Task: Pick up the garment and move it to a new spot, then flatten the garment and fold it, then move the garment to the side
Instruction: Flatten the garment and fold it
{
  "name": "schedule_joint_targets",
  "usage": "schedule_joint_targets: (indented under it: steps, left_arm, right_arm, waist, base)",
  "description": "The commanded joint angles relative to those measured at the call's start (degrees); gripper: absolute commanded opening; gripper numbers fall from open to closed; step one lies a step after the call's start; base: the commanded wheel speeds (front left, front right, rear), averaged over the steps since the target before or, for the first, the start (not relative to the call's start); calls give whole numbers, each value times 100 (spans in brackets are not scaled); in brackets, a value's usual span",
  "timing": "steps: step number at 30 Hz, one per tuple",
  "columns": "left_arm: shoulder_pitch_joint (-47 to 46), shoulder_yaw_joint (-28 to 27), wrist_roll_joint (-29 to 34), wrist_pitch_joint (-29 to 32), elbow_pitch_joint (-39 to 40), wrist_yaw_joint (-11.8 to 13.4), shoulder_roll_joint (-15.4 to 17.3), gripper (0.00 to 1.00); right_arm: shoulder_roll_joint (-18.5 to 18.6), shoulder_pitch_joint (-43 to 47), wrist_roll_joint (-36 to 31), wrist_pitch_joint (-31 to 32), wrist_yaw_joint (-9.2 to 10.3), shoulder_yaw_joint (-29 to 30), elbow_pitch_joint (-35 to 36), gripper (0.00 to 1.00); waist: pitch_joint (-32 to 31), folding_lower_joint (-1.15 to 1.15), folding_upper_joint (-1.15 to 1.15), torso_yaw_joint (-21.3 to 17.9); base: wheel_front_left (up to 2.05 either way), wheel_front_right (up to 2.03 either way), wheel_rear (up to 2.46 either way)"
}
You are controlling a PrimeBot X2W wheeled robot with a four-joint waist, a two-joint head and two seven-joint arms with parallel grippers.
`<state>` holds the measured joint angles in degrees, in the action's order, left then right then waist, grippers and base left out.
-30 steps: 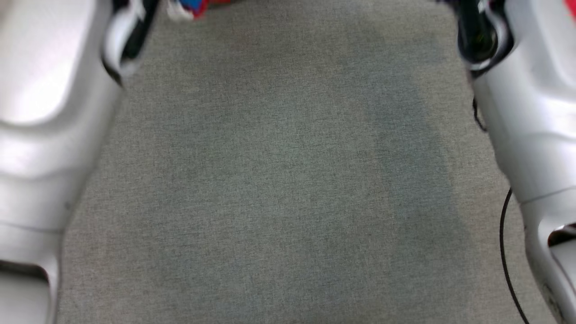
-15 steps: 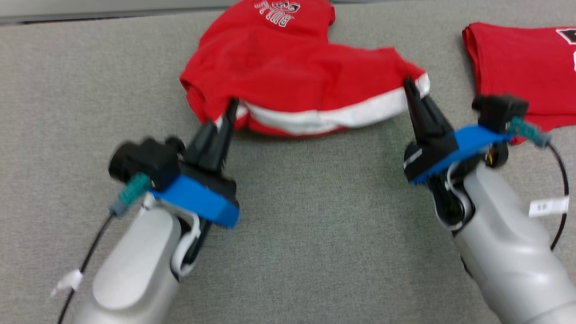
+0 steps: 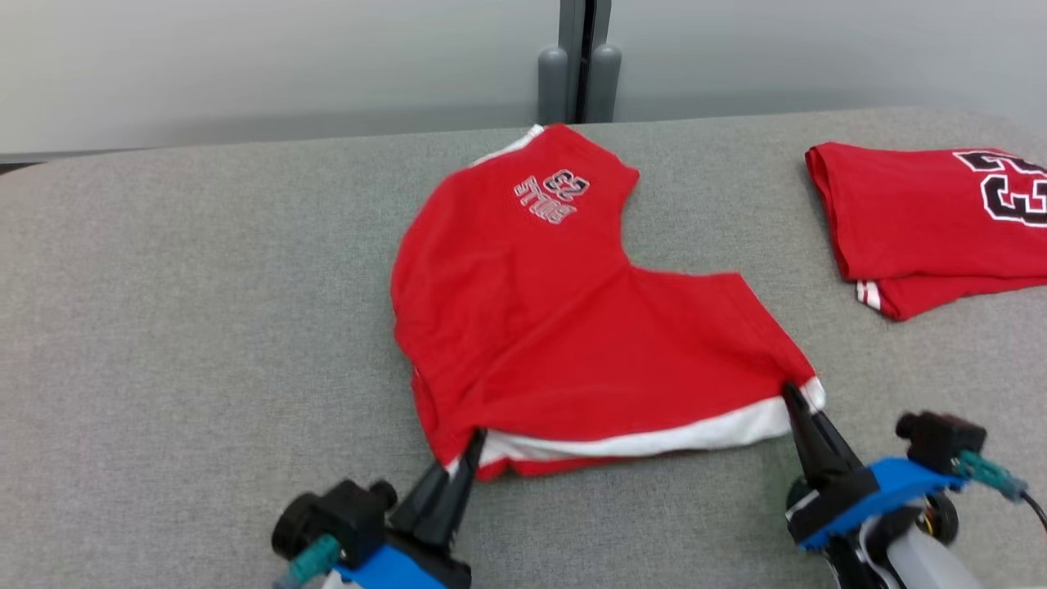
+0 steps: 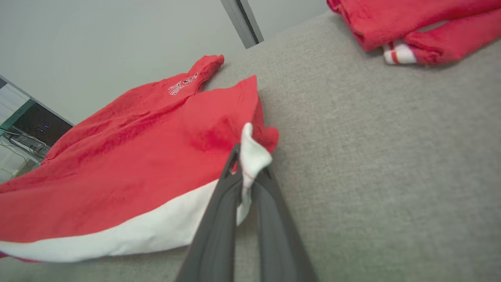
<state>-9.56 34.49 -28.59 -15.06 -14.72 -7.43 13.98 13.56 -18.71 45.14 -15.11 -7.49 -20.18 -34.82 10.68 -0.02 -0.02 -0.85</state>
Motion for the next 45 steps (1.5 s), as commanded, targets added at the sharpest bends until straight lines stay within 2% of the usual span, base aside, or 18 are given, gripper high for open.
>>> schedule_joint_targets:
  steps: [1,11,20,26,31,35,45]
  left_arm:
    - [207,118,66,-14,84,-4,58,0]
    - [786,403,156,-14,277,-4,151,0]
    - [567,418,262,-14,387,-4,122,0]
    - [258,248,155,-14,474,-4,45,0]
    - [-166,149,82,-14,435,-4,-23,0]
    - [-573,-3,16,-14,351,-4,-113,0]
    - [-1443,-445,-26,-14,-47,-4,-592,0]
  right_arm:
    - [68,345,104,-2,-2,145,166,0]
    - [78,1504,85,-2,-2,638,827,0]
    - [90,1261,19,-2,-2,807,1129,0]
    - [205,476,-1,-2,-1,861,1094,0]
    - [198,-540,-30,39,-2,738,659,0]
    - [176,-1492,-111,262,-2,513,85,0]
    - [17,-3705,-343,636,-2,140,-1715,0]
  waist:
    - [-120,2,2,3]
    - [-318,2,2,48]
    - [-283,2,2,41]
    - [-99,2,2,148]
    - [196,2,2,344]
    - [523,2,2,520]
    - [1256,2,2,990]
  base:
    - [0,0,0]
    - [0,0,0]
    - [0,0,0]
    - [0,0,0]
    - [0,0,0]
    - [0,0,0]
    - [0,0,0]
